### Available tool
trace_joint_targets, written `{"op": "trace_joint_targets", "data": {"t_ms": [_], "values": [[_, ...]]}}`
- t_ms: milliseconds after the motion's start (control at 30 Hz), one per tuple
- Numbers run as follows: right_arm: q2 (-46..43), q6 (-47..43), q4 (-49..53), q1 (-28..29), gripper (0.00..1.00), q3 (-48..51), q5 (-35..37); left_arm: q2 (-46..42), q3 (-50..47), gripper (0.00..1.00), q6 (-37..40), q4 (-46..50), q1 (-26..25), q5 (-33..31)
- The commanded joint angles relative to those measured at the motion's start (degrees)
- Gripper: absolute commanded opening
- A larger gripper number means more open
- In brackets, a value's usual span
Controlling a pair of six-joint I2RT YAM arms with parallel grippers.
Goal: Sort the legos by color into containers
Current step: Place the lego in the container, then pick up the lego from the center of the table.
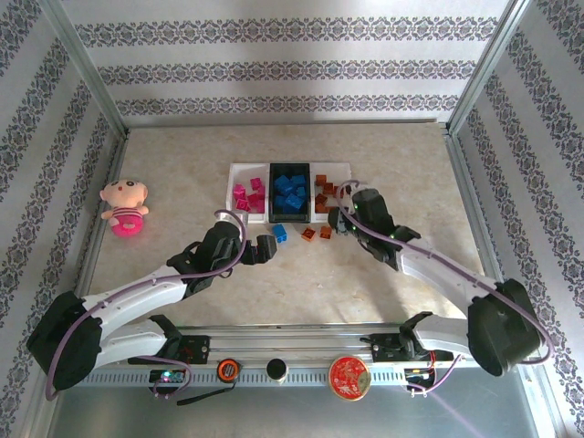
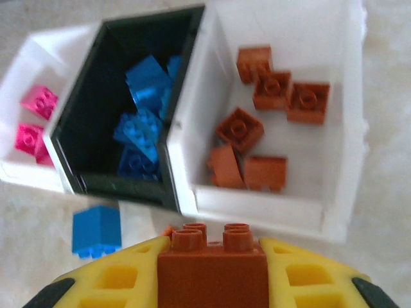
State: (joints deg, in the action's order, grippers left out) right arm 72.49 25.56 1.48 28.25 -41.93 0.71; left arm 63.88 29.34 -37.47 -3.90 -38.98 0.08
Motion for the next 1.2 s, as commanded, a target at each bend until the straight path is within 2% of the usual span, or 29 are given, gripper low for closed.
{"op": "trace_joint_targets", "data": {"t_ms": [0,300,500,633,867,1167], "values": [[7.25,-2.78,-0.36,-1.85,0.27,-6.54,1.01,-1.55,-0.83,1.00,-1.28,-0.24,0.31,-1.13],[22.44,-3.43,-1.33,-4.93,0.30,-18.51,0.57,-2.62,-1.11,1.00,-1.29,0.44,0.31,-0.34],[25.21,-2.37,-0.42,-6.42,0.55,-21.77,0.83,-2.67,-1.05,1.00,-1.29,1.01,0.31,-0.82],[22.61,-2.27,-0.42,-6.60,0.63,-20.91,-0.15,-2.62,-1.04,1.00,-1.06,1.36,0.32,-1.04],[12.47,-0.73,-1.63,-4.80,0.65,-13.05,-2.38,-2.25,-1.07,1.00,-1.00,1.10,0.33,-1.41],[0.58,0.97,-1.66,2.30,0.66,0.14,-0.66,-1.57,-1.17,1.00,-1.54,0.67,0.40,-1.05]]}}
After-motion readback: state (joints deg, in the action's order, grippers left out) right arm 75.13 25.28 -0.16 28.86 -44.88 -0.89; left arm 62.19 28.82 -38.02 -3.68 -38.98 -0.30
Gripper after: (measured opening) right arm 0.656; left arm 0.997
